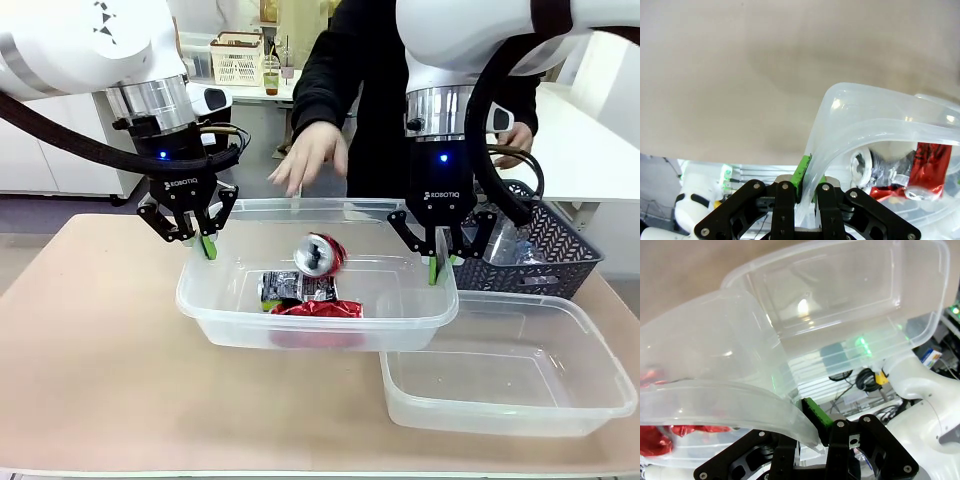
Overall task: Sort the waste into each basket.
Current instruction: Offer the picked Organizing box to the human.
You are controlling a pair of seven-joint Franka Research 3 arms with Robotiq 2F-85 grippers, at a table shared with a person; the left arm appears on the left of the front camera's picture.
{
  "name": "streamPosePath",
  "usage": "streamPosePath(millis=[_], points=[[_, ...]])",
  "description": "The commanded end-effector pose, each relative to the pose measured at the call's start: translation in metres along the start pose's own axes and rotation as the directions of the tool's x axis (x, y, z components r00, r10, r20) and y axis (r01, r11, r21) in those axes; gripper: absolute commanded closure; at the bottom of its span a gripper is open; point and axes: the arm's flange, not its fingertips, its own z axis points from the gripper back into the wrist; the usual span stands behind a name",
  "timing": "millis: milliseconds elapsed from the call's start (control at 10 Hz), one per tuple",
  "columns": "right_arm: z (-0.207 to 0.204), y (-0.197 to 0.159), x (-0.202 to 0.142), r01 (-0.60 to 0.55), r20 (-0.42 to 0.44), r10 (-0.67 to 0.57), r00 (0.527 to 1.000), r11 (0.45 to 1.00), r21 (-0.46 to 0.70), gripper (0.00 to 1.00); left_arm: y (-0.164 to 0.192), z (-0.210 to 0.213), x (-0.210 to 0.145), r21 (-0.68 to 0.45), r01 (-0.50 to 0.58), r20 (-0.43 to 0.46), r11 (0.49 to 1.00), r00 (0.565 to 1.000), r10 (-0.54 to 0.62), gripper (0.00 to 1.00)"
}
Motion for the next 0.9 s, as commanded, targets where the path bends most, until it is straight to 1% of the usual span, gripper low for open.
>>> streamPosePath(millis=[0,800], points=[[-0.0017,-0.003,-0.0003,0.008,-0.001,-0.008,1.0,1.0,-0.013,0.95,-0.0002,0.0083,-0.0014,-0.035,-0.024,0.01,0.999,1.0,0.025,0.94],[-0.0017,-0.003,-0.0003,0.008,-0.001,-0.008,1.0,1.0,-0.013,0.95,-0.0002,0.0083,-0.0014,-0.035,-0.024,0.01,0.999,1.0,0.025,0.94]])
